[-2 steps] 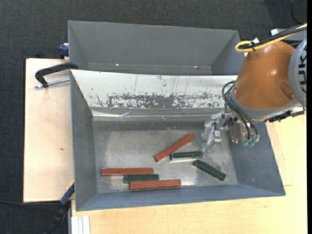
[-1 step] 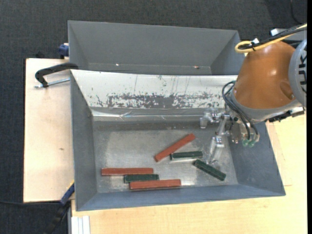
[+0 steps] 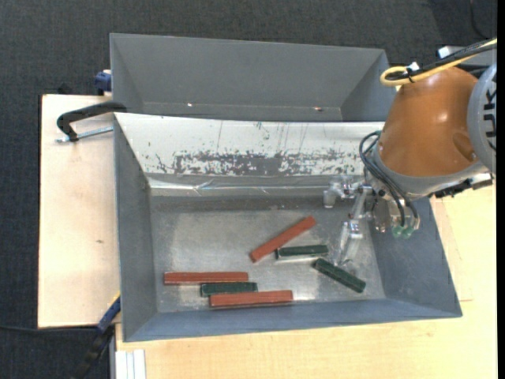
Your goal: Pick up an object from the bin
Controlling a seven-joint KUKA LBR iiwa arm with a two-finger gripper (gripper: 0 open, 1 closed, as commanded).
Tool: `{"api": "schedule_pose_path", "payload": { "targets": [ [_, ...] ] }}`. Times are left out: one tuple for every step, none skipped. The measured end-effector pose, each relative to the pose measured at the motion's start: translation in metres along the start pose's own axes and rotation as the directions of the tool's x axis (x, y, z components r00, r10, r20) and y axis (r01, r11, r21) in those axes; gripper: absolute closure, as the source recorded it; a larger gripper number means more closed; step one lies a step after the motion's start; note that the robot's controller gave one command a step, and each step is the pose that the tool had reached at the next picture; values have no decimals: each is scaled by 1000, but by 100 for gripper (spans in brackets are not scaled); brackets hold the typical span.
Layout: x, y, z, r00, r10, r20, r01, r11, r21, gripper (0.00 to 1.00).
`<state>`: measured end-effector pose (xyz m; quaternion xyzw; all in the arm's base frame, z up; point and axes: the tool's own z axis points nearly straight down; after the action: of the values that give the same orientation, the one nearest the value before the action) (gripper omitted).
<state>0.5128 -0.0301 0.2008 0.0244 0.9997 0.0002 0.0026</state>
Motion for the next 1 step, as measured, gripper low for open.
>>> {"api": "schedule_pose_path", "payload": {
  "targets": [
    [-6, 9, 47, 998, -63, 3, 63, 998, 0, 0]
  ]
}}
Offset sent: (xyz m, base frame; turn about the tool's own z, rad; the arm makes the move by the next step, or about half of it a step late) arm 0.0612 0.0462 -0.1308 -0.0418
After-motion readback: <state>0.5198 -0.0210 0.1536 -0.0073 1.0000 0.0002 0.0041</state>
